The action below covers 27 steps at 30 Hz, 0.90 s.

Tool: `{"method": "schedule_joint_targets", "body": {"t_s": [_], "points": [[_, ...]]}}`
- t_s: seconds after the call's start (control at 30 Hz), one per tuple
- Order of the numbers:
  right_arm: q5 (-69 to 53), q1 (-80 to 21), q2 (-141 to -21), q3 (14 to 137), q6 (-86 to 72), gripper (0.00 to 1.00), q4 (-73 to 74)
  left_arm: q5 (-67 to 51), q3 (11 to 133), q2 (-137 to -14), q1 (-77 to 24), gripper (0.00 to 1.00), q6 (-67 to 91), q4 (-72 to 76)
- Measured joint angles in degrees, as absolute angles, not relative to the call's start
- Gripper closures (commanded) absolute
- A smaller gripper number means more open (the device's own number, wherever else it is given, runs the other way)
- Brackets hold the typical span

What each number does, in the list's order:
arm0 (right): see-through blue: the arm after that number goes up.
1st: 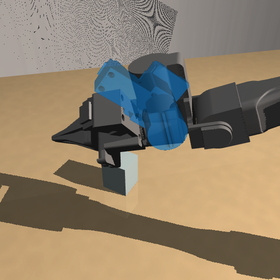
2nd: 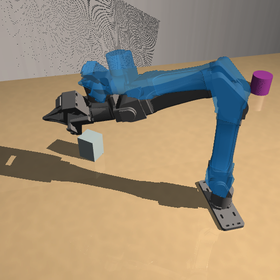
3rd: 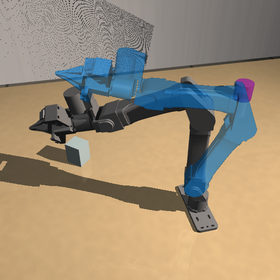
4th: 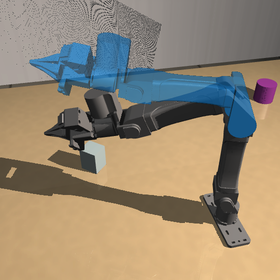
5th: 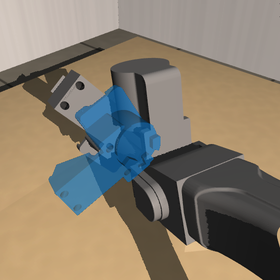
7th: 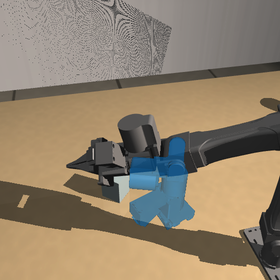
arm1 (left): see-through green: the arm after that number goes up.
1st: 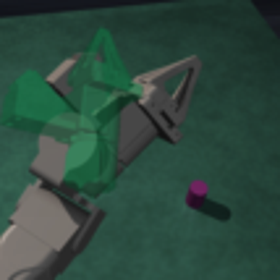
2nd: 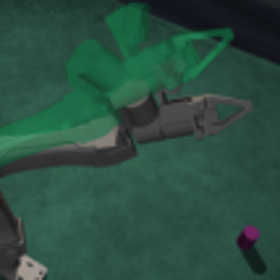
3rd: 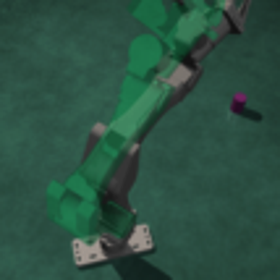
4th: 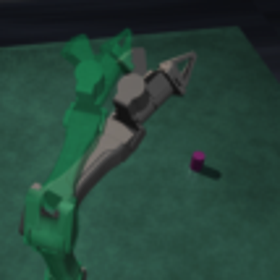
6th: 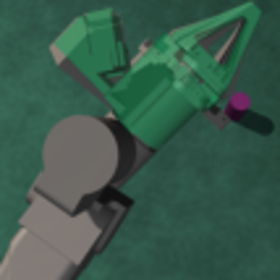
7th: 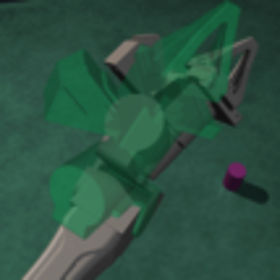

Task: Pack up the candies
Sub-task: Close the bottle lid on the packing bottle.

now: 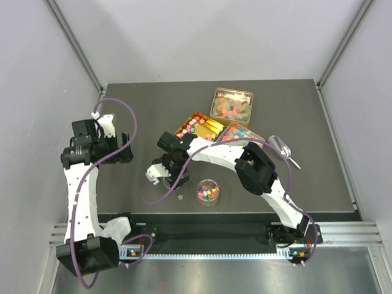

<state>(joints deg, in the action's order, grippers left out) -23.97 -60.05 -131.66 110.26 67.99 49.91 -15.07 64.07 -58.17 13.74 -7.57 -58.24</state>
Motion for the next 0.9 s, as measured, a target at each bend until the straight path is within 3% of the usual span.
{"method": "schedule_joint_targets", "body": {"t_s": [0.53, 0.77, 0.9], "points": [[-25.96, -60.25, -134.69, 113.75, 69.78, 0.0, 56.29, -15.66, 64.07, -58.39, 13.78, 0.05, -7.51, -58.22], [-25.17, -60.27, -134.69, 113.75, 69.82, 0.22, 56.6, -16.1, 64.07, -58.37, 13.85, 0.05, -7.33, -58.19], [-23.2, -60.34, -134.5, 114.13, 69.25, 0.24, 56.82, -16.8, 64.05, -58.3, 13.85, 0.05, -7.29, -57.89]]}}
